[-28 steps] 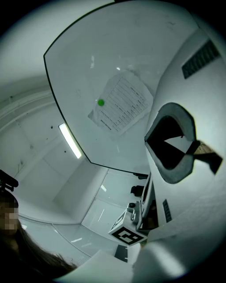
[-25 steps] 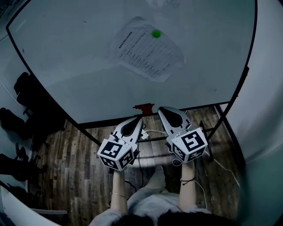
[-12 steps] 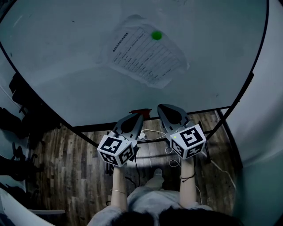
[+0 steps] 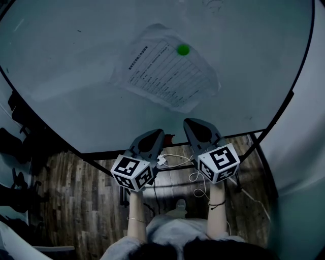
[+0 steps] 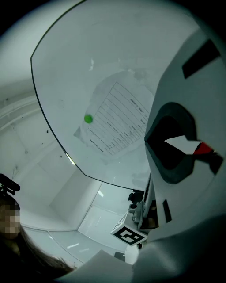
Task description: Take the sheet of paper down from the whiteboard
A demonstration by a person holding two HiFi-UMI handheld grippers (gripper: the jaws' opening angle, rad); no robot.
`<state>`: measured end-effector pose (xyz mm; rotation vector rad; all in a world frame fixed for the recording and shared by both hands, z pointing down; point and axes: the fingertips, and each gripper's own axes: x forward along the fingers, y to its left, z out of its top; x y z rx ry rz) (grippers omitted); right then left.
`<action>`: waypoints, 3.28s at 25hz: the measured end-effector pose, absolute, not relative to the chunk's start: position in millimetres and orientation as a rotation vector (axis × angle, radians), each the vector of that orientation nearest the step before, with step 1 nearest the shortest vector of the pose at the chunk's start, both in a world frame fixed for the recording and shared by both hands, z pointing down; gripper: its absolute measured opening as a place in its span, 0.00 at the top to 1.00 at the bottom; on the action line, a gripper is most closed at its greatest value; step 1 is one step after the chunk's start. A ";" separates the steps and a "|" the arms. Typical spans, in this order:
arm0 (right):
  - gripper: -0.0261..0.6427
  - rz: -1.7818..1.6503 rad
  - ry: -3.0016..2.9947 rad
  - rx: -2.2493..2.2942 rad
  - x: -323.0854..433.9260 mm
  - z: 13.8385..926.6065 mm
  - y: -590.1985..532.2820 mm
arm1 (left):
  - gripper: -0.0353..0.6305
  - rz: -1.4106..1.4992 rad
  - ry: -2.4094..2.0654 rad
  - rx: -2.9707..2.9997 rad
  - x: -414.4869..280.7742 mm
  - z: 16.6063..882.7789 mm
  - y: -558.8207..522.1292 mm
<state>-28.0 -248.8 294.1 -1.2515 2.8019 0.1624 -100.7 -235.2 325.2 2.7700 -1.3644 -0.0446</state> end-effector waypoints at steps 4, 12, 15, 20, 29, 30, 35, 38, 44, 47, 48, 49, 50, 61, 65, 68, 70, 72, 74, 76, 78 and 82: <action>0.96 0.217 2.783 -1.269 -25.8 281.8 -255.3 | 0.94 -0.058 -1.368 2.776 -103.0 320.0 -245.1; 0.96 0.308 2.757 -1.278 -23.1 262.0 -268.2 | 0.94 -0.065 -1.349 2.813 -103.6 306.2 -259.6; 0.96 0.312 2.759 -1.279 -20.6 262.0 -276.4 | 0.94 -0.070 -1.337 2.839 -101.0 294.9 -263.1; 0.96 0.307 2.729 -1.313 -8.7 263.0 -282.6 | 0.94 -0.088 -1.341 2.864 -95.8 284.8 -267.9; 0.96 0.611 2.687 -1.296 -5.6 208.6 -285.8 | 0.94 -0.096 -1.460 2.780 -101.7 287.8 -285.4; 0.96 0.663 2.683 -1.295 -7.5 199.0 -285.8 | 0.94 -0.109 -1.477 2.765 -103.9 286.5 -285.5; 0.96 0.915 2.649 -1.345 -13.8 161.7 -292.6 | 0.94 -0.169 -1.517 2.724 -110.9 285.4 -287.7; 0.96 1.015 2.631 -1.370 -16.2 147.8 -297.8 | 0.94 -0.169 -1.531 2.715 -112.7 286.9 -288.4; 0.89 1.081 2.593 -1.375 -17.2 128.0 -301.9 | 0.94 -0.189 -1.547 2.713 -116.8 282.5 -291.0; 0.87 1.113 2.586 -1.382 -18.8 122.0 -304.0 | 0.94 -0.189 -1.556 2.717 -118.8 280.9 -291.6; 0.87 1.119 2.583 -1.380 -19.4 119.8 -304.2 | 0.94 -0.188 -1.559 2.719 -119.2 280.4 -291.6; 0.86 1.126 2.581 -1.381 -19.7 117.8 -304.5 | 0.94 -0.187 -1.562 2.721 -119.6 279.9 -291.5; 0.85 1.134 2.581 -1.385 -20.1 116.1 -304.9 | 0.94 -0.188 -1.566 2.723 -120.2 279.3 -291.4; 0.75 1.219 2.606 -1.460 -29.5 106.5 -316.5 | 0.94 -0.160 -1.558 2.731 -123.0 276.1 -296.4; 0.73 1.241 2.620 -1.496 -31.8 109.9 -321.6 | 0.94 -0.138 -1.564 2.718 -126.5 279.1 -298.0; 0.73 1.284 2.618 -1.523 -33.2 109.9 -323.5 | 0.94 -0.128 -1.578 2.710 -128.8 280.4 -298.6; 0.73 1.312 2.621 -1.546 -33.6 109.2 -324.2 | 0.94 -0.125 -1.594 2.709 -130.5 279.0 -299.4; 0.73 1.355 2.619 -1.580 -33.9 109.7 -325.2 | 0.94 -0.124 -1.612 2.709 -132.0 276.2 -300.3; 0.73 1.411 2.600 -1.629 -33.4 110.7 -326.5 | 0.94 -0.126 -1.621 2.710 -132.6 274.2 -301.2; 0.73 1.462 2.569 -1.673 -32.4 110.7 -327.4 | 0.94 -0.127 -1.617 2.715 -132.2 273.5 -301.2; 0.73 1.495 2.553 -1.690 -32.5 110.3 -327.5 | 0.93 -0.121 -1.614 2.717 -131.8 273.4 -301.4; 0.75 1.531 2.534 -1.703 -33.9 110.0 -326.9 | 0.93 -0.126 -1.623 2.715 -134.7 271.1 -301.9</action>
